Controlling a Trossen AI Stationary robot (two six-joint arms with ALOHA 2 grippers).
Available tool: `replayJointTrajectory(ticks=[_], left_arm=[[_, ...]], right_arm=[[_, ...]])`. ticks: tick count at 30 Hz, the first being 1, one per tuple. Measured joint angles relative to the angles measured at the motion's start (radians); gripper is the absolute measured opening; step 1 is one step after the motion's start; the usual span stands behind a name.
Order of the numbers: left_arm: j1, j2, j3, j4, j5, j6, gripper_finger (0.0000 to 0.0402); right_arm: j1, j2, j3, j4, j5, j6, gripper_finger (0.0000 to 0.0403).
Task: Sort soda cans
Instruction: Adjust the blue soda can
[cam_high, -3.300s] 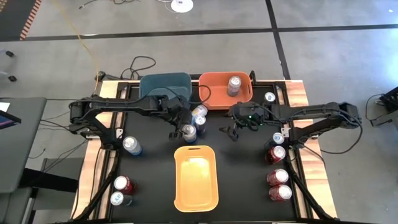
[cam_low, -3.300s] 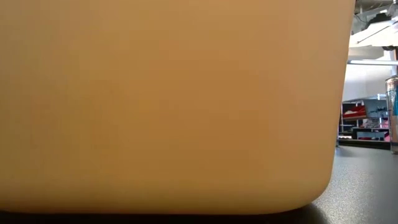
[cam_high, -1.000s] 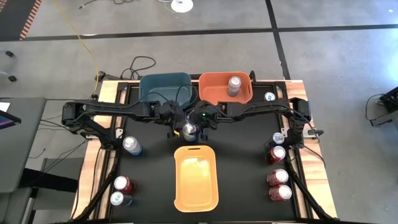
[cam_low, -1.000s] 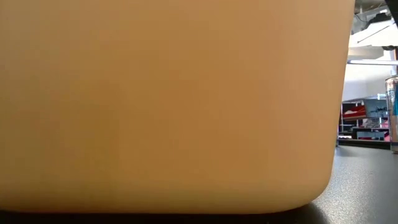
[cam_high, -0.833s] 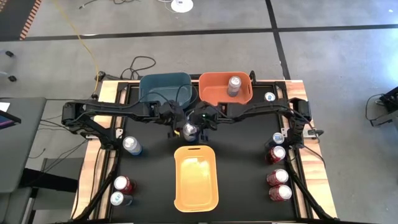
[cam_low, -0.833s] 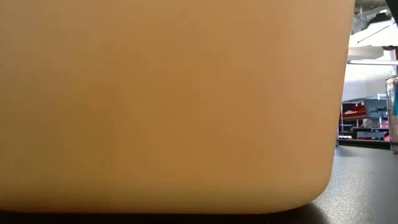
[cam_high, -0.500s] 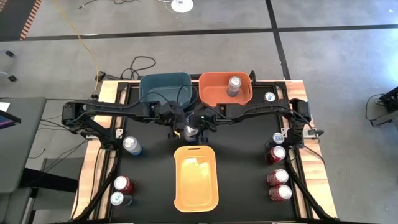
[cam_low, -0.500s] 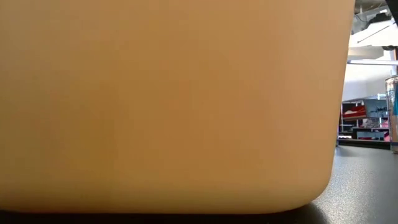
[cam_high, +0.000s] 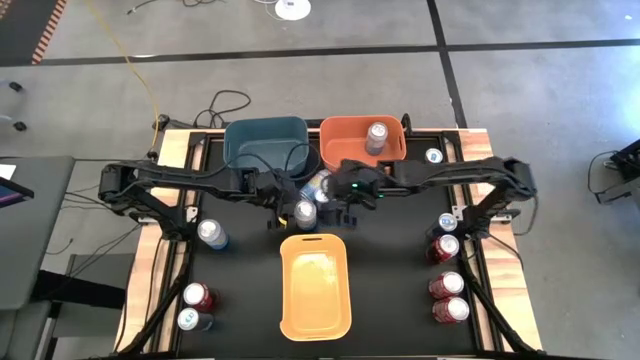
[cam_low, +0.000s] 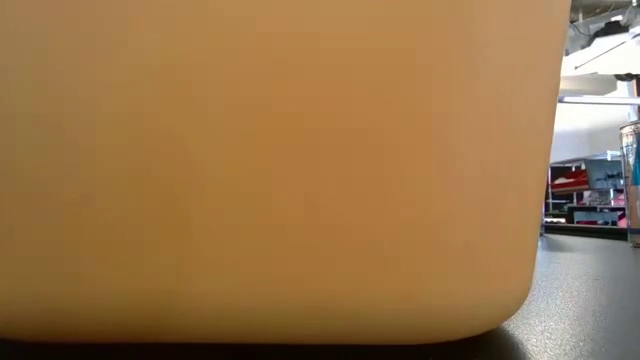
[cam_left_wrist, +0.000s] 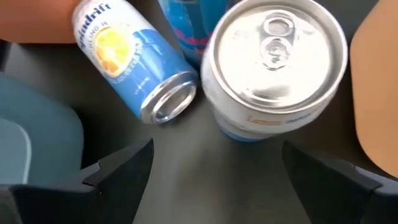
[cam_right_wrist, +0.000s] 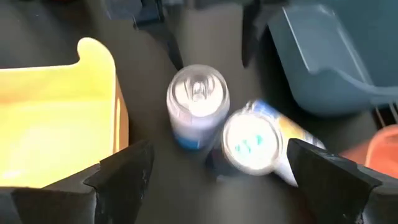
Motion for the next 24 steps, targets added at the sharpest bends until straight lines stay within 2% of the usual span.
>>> replayJointTrajectory(ticks=[4, 10, 18, 24], left_arm=[[-0.011, 0.000, 0.000, -0.001, -0.002, -0.007, 0.0351], [-0.013, 0.000, 0.000, 0.000, -0.002, -0.005, 0.0351], [-0.013, 0.000, 0.000, 0.001, -0.003, -0.006, 0.0351], [-0.013, 0.000, 0.000, -0.004, 0.002, -0.007, 0.0351]], right_arm=[[-0.004, -0.084, -0.130, 0.023, 0.001, 0.067, 0.0380], [-0.006, -0.126, -0.318, 0.222, 0.001, 0.120, 0.0347], [-0.070, -0.001, -0.358, 0.363, -0.004, 0.120, 0.0260], [-0.122, 0.097, -0.360, 0.442, -0.097, 0.104, 0.0227]])
